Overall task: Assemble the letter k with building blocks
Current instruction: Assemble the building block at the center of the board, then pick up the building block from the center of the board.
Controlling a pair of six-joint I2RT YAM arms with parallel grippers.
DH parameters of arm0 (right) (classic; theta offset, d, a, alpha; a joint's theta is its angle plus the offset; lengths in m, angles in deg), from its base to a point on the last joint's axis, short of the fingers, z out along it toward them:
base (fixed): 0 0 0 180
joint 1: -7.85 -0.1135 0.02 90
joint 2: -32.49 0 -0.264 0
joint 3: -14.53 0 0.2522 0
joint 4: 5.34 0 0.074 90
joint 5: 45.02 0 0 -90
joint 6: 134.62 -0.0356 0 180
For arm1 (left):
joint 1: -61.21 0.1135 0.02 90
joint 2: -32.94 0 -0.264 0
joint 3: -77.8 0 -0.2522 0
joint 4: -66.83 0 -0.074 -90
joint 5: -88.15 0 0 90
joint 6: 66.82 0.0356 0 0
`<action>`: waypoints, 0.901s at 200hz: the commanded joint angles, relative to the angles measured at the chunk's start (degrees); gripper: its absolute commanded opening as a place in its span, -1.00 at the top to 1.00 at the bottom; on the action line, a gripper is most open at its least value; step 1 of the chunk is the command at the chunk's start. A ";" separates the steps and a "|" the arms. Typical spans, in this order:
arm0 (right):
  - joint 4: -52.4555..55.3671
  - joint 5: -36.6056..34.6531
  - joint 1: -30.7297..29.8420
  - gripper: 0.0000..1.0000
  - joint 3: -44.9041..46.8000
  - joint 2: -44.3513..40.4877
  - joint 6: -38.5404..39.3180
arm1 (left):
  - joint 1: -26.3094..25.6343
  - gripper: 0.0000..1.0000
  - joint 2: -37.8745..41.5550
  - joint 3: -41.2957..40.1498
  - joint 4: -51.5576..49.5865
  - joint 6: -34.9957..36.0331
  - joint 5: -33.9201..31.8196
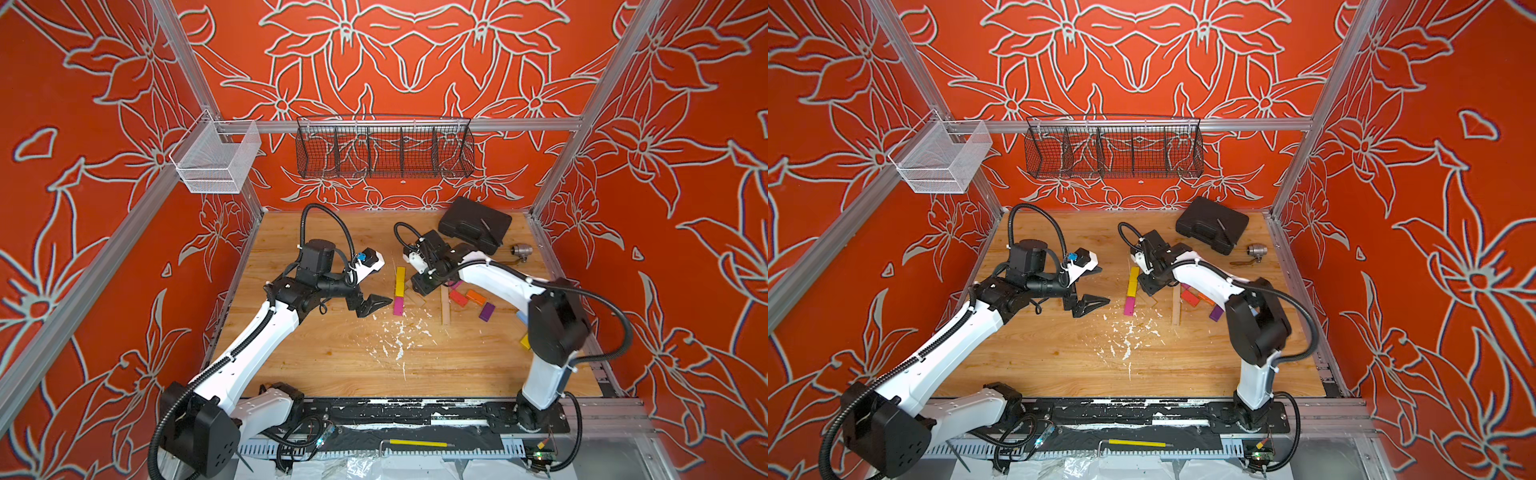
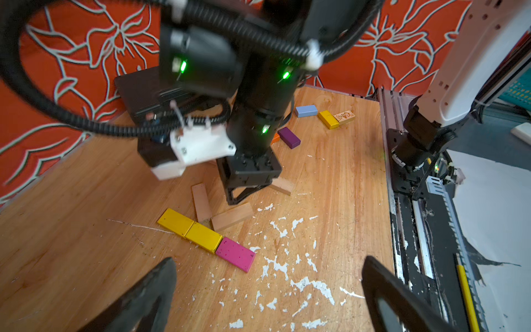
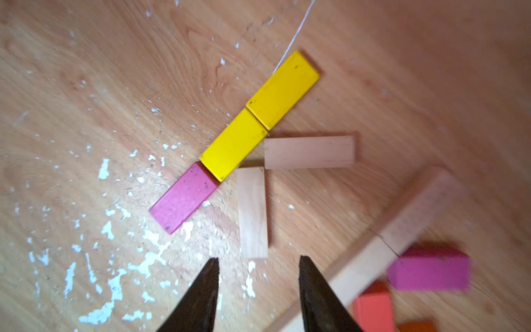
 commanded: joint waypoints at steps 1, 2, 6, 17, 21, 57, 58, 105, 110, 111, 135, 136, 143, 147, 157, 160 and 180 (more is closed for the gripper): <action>-3.19 -9.54 1.87 -0.03 4.47 -10.13 -8.02 | -0.36 -1.00 -0.49 1.45 3.53 -4.61 2.26; -3.19 -9.84 2.00 -0.04 4.64 -10.50 -8.30 | -0.45 -1.00 -0.55 1.45 3.62 -4.76 2.23; -3.11 -10.69 2.50 -0.05 5.44 -11.94 -9.39 | -0.72 -0.99 -0.59 1.50 3.89 -5.46 2.07; -2.43 -12.35 4.64 -0.07 7.14 -15.38 -12.70 | -1.82 -0.98 -0.79 1.78 4.48 -7.21 1.34; -1.79 -12.62 5.57 -0.07 7.62 -16.58 -13.95 | -2.33 -0.96 -0.95 1.85 4.70 -8.10 0.79; 6.73 -17.70 15.20 -0.07 10.43 -22.20 -23.55 | -7.43 -0.87 -2.50 3.53 5.11 -15.32 -4.93; 6.95 -17.96 15.44 -0.08 10.57 -22.30 -23.67 | -7.58 -0.87 -2.57 3.59 5.11 -15.47 -5.05; 12.43 -20.02 23.93 -0.16 15.39 -23.55 -30.06 | -13.20 -0.79 -6.04 6.56 3.35 -22.98 -10.52; 12.74 -19.86 24.22 -0.16 15.90 -23.21 -30.73 | -13.48 -0.78 -6.44 6.91 3.00 -23.66 -10.97; 12.77 -19.83 24.25 -0.16 15.98 -23.15 -30.86 | -13.51 -0.77 -6.56 7.04 2.91 -23.77 -11.06; 12.43 -17.91 24.64 -0.14 17.93 -20.82 -33.80 | -14.95 -0.72 -8.94 9.36 -0.64 -24.55 -13.62; 12.35 -17.76 24.68 -0.14 17.97 -20.68 -33.84 | -15.04 -0.72 -9.04 9.45 -0.80 -24.48 -13.75; 11.88 -16.52 24.69 -0.13 18.31 -19.66 -34.22 | -15.38 -0.71 -9.56 10.11 -1.89 -24.20 -14.41; 11.54 -15.93 24.77 -0.13 18.50 -19.01 -34.58 | -15.59 -0.70 -9.82 10.38 -2.43 -23.96 -14.69; 10.52 -14.32 24.78 -0.13 18.95 -17.48 -34.79 | -15.89 -0.69 -10.24 10.75 -3.17 -23.51 -14.93; 9.92 -13.73 24.74 -0.12 19.11 -17.08 -34.55 | -16.00 -0.69 -10.33 10.77 -3.35 -23.34 -15.01; 4.76 -7.80 24.78 -0.08 20.22 -14.26 -29.77 | -16.43 -0.69 -10.62 10.86 -4.11 -21.99 -15.20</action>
